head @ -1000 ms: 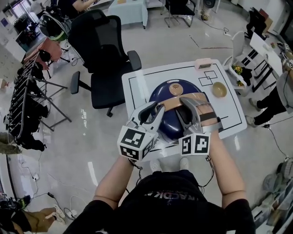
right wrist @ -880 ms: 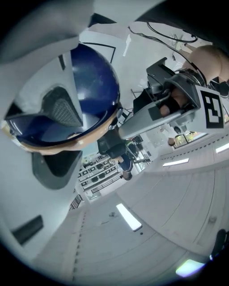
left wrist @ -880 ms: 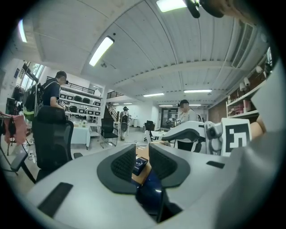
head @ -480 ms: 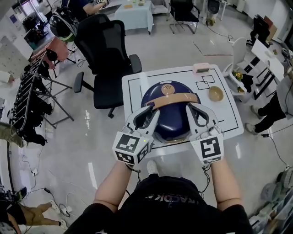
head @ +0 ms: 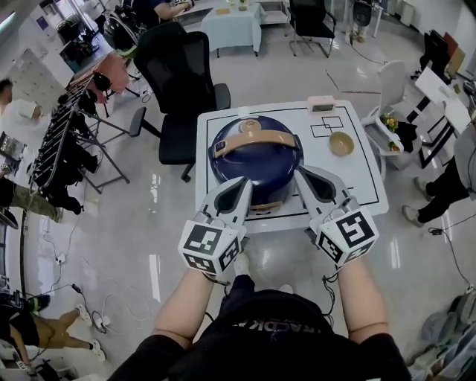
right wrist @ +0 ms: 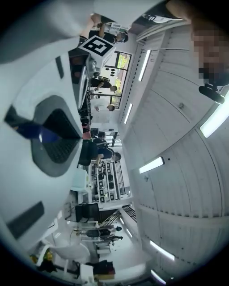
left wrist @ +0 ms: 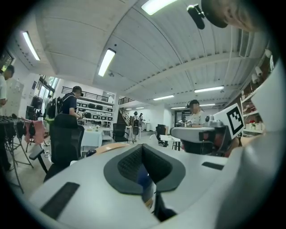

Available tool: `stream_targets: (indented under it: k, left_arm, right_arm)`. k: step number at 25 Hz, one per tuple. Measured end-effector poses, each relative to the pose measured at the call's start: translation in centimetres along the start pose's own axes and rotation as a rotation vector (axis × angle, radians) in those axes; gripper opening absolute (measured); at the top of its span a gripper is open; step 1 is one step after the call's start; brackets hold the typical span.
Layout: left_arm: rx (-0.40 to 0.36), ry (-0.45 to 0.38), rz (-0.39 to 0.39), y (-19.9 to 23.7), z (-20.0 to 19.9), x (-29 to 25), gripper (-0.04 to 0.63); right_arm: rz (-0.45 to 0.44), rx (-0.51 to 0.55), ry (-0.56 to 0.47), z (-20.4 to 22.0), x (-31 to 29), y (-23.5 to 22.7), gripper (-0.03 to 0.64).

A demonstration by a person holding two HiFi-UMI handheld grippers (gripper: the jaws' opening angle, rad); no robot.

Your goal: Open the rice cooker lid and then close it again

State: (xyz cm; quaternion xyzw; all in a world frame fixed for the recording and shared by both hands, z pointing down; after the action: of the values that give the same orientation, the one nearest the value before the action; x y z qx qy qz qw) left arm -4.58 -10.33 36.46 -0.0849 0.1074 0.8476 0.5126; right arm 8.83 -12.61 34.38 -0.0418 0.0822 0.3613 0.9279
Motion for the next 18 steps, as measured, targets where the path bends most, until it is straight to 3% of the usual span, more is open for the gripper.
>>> stream_targets:
  k: [8,18]
  left_arm:
    - [0.027,-0.021,-0.051,-6.8,1.8,4.2,0.003]
    - [0.026,-0.020,-0.150,-9.7,3.0,9.1,0.003]
  right_arm:
    - [-0.108,0.001,-0.004,1.8,5.4,1.6,0.002]
    - [-0.203,0.017,0.001,2.6,8.3,5.0,0.002]
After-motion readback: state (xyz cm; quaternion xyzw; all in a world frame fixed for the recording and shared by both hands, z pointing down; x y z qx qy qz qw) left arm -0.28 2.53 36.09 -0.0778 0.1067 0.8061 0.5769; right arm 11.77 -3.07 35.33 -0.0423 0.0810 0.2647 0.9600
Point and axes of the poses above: the fingertips, and each gripper's own axes: x backward along the fingers, y to its left, z out of its underside, the point moved 3 cm from there along x, backward along the fingers, and after that the axes turned 8 degrees about y, right-handed, at the moved point
